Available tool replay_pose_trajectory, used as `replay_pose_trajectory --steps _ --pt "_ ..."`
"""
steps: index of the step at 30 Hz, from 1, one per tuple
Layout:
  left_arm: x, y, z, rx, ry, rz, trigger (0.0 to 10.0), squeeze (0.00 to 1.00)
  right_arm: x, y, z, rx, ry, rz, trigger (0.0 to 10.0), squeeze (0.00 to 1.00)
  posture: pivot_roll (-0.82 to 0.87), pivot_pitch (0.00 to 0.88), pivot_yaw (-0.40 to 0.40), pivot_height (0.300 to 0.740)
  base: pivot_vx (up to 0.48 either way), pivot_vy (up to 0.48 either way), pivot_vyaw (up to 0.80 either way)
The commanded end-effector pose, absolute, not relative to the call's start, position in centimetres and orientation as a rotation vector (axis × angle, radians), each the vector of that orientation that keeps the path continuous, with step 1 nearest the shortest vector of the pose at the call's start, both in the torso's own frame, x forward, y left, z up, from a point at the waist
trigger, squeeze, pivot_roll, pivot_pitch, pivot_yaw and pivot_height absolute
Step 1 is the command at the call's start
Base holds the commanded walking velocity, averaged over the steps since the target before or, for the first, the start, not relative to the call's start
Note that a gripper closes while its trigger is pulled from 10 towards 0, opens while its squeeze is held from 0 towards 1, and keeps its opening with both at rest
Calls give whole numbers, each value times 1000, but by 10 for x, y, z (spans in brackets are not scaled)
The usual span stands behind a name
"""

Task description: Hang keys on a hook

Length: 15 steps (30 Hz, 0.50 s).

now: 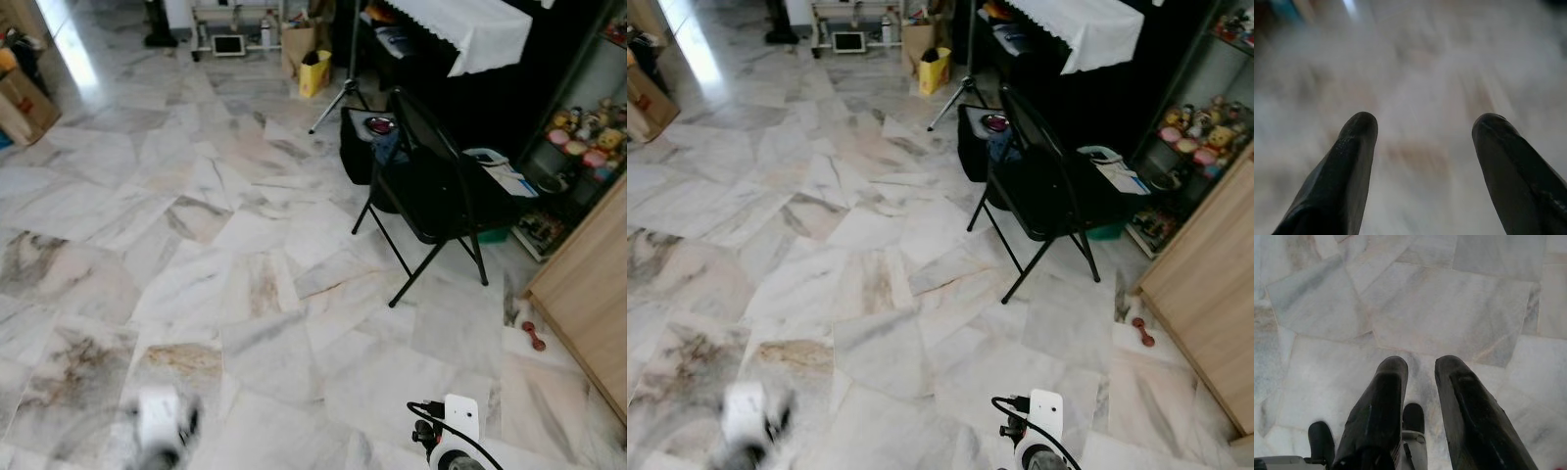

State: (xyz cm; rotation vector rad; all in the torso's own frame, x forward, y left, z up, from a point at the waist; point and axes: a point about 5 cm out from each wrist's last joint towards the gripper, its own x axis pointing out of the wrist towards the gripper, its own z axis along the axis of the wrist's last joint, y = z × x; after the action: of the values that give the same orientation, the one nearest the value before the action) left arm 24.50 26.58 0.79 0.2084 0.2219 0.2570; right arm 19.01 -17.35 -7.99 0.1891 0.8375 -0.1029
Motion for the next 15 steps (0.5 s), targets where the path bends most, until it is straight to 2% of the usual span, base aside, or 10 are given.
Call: replay_pose_trajectory --steps 1,6,10,15 --pt "231 262 -4 205 259 268 10000 0 187 -176 -81 194 850 -125 10000 0 60 45 -69 740 0 0 0" --pt "233 259 4 119 176 279 10000 0 188 -177 -81 200 845 -132 10000 0 59 50 -77 740 0 0 0" --pt "240 240 20 130 80 136 10000 0 190 -179 -79 194 813 -137 10000 0 56 50 -84 740 0 0 0" --pt "228 225 29 125 24 67 10000 0 191 -182 -76 189 769 -144 10000 0 41 43 -103 740 0 0 0"
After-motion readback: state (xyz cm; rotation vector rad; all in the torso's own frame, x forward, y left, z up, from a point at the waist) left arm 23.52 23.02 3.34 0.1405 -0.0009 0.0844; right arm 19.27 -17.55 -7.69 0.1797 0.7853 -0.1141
